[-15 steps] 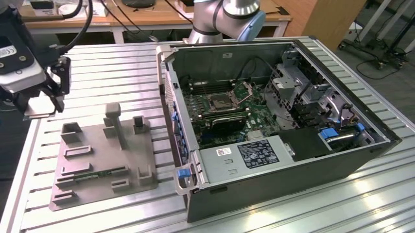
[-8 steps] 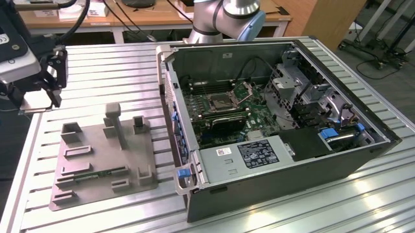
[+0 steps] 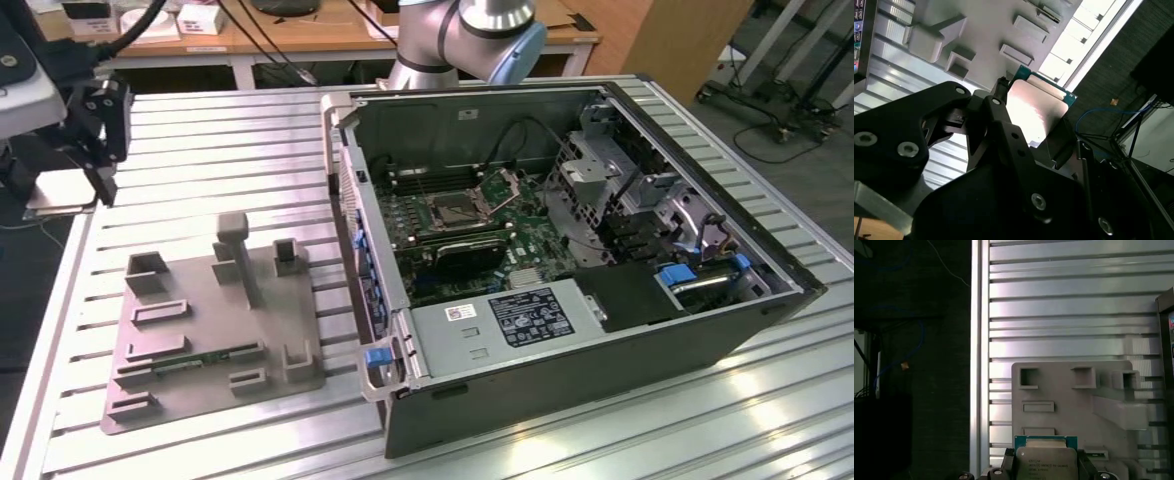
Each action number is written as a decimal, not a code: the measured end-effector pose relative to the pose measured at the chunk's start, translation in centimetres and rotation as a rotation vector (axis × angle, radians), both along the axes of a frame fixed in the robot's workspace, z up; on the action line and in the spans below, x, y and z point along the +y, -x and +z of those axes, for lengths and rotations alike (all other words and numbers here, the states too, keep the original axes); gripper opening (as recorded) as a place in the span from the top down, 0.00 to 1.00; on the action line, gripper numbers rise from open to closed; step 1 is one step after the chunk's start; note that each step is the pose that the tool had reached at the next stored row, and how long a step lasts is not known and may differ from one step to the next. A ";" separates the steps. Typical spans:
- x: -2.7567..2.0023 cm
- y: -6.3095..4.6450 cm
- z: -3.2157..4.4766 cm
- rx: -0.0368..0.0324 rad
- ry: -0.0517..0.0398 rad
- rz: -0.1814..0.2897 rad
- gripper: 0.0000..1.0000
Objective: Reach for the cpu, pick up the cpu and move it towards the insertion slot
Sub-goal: 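Pick up the cpu and move it towards the insertion slot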
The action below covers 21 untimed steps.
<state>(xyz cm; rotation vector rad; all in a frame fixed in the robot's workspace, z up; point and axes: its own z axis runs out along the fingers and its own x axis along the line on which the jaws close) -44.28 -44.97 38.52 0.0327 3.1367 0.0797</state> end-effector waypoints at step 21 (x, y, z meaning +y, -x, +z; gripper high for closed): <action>0.00 -0.1 1.85 -0.0012 0.0000 0.000 0.45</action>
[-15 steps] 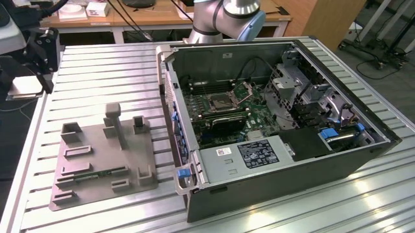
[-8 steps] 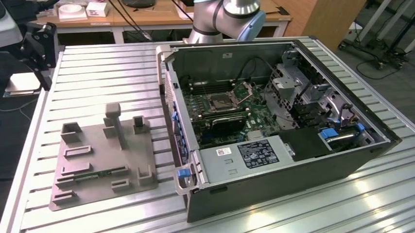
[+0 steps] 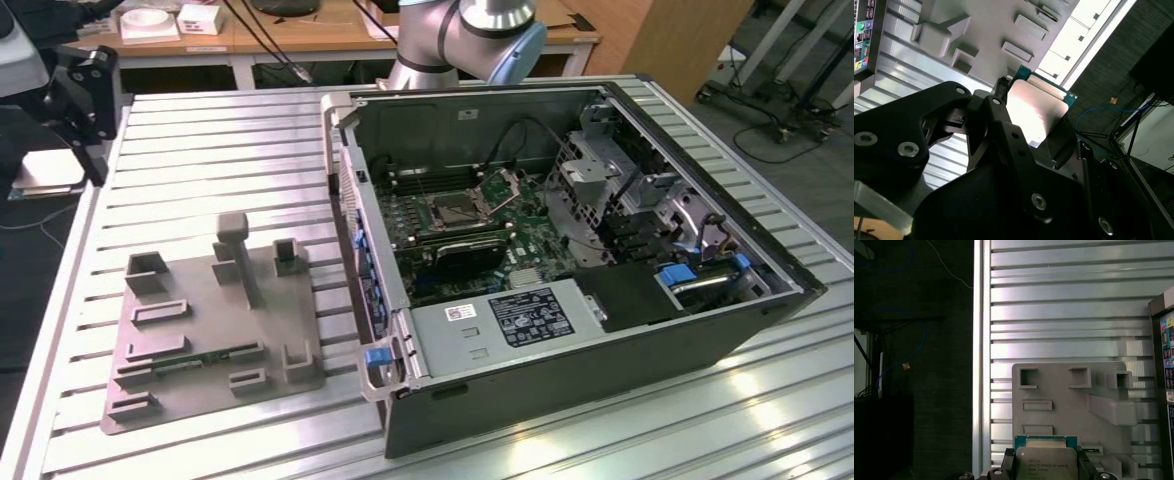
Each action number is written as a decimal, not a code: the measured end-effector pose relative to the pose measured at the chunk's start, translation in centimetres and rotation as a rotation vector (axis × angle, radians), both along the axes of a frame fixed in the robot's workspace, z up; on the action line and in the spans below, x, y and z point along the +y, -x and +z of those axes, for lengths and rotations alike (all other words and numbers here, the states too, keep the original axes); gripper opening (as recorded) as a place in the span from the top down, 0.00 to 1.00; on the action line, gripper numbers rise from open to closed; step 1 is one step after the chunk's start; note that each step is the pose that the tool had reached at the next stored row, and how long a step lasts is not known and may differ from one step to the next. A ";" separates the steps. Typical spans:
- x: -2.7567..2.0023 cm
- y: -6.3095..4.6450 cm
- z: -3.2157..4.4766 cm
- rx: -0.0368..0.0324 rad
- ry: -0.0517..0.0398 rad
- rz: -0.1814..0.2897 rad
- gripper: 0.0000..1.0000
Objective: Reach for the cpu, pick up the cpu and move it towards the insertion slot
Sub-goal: 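Pick up the cpu and move it towards the insertion slot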
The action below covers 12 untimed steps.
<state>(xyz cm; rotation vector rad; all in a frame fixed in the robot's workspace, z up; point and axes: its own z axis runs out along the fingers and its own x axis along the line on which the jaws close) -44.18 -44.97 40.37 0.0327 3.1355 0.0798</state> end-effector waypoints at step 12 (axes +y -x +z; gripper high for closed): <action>0.00 -0.4 0.00 0.0000 0.0000 0.000 0.45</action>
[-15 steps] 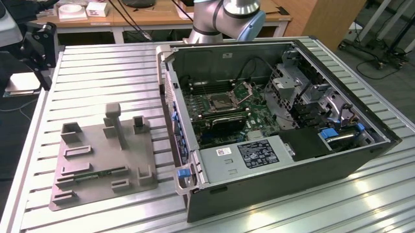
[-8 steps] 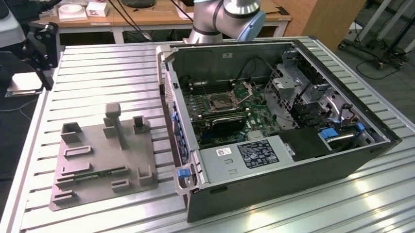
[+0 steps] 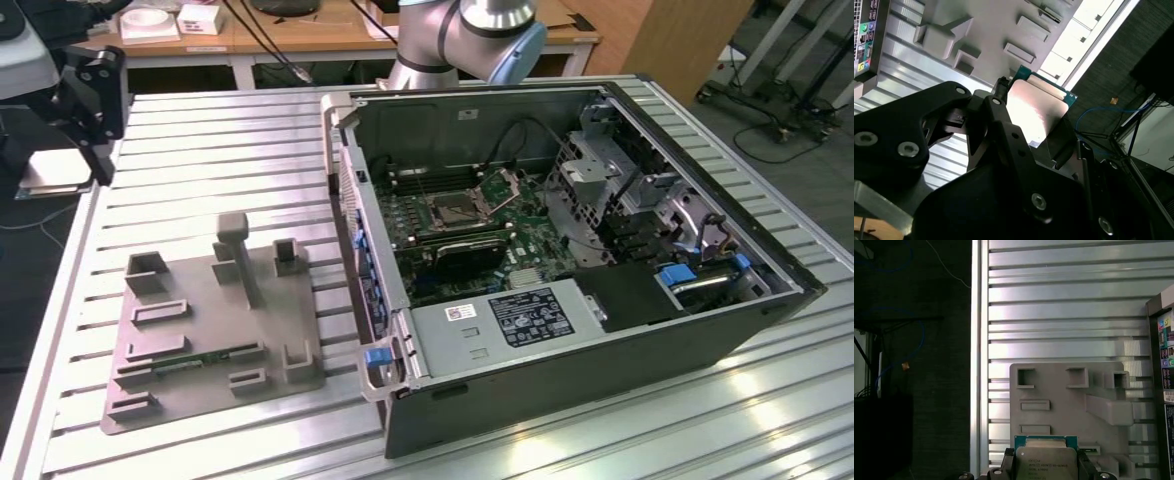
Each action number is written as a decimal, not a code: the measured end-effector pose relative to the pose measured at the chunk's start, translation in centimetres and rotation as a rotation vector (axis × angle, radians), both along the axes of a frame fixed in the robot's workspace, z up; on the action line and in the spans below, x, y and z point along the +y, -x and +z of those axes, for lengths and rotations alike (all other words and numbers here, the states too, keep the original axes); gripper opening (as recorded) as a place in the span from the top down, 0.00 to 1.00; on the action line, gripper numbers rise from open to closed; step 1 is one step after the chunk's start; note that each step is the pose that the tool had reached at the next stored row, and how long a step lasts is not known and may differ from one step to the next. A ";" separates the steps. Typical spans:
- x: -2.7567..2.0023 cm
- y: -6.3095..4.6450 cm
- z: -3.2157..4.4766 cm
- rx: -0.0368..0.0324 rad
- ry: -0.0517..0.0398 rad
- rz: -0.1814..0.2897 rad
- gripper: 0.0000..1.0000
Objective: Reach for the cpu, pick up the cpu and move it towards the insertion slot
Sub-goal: 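Pick up the cpu and move it towards the insertion slot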
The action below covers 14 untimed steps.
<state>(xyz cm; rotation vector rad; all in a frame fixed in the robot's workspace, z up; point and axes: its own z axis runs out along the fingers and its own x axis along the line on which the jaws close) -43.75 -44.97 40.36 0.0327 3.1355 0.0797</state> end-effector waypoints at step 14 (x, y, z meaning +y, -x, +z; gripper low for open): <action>0.00 -0.5 0.00 0.0001 0.0000 0.000 0.45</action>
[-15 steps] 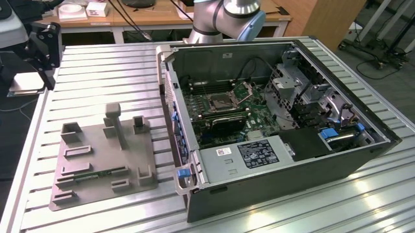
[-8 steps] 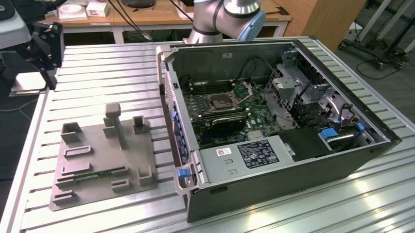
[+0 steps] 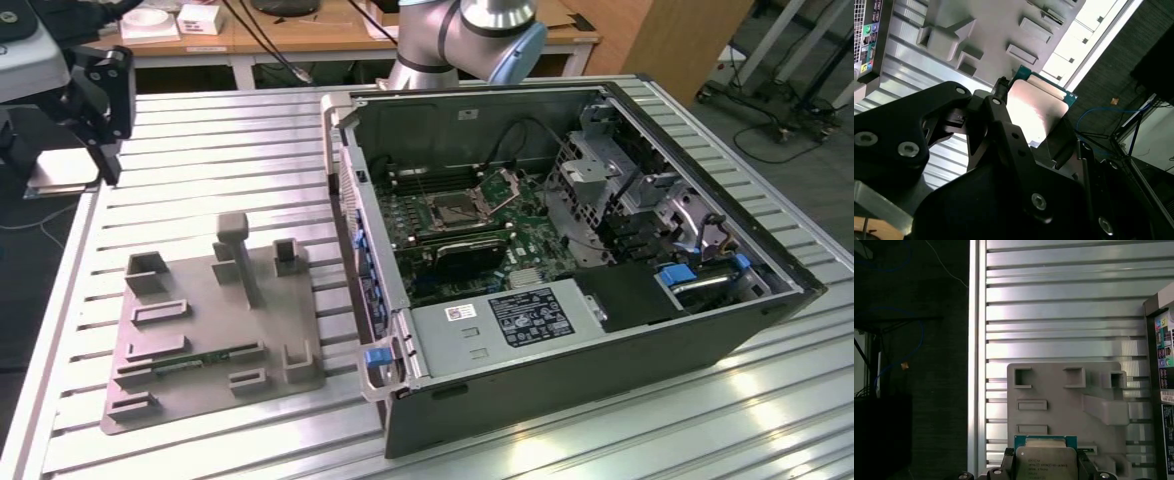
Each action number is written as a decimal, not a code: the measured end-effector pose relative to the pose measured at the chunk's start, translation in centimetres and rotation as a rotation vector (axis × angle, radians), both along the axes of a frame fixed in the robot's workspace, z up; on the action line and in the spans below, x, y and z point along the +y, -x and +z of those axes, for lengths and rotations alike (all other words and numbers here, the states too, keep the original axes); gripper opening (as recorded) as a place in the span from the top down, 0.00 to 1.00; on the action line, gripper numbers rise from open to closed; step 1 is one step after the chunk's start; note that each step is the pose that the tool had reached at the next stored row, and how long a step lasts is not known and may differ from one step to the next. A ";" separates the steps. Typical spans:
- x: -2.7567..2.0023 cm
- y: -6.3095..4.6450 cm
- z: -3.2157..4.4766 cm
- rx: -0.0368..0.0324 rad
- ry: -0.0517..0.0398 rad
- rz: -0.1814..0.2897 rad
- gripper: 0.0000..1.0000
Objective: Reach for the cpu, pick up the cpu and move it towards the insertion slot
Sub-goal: 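Pick up the cpu and move it towards the insertion slot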
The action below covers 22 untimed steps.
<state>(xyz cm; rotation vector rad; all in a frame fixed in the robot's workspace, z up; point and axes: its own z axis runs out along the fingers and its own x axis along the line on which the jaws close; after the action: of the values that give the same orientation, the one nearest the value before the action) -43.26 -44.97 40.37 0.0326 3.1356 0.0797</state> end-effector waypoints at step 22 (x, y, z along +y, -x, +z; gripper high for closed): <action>0.00 -0.7 -0.01 -0.0001 -0.0001 0.000 0.45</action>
<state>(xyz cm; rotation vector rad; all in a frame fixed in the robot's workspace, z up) -42.55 -44.97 40.35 0.0326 3.1355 0.0798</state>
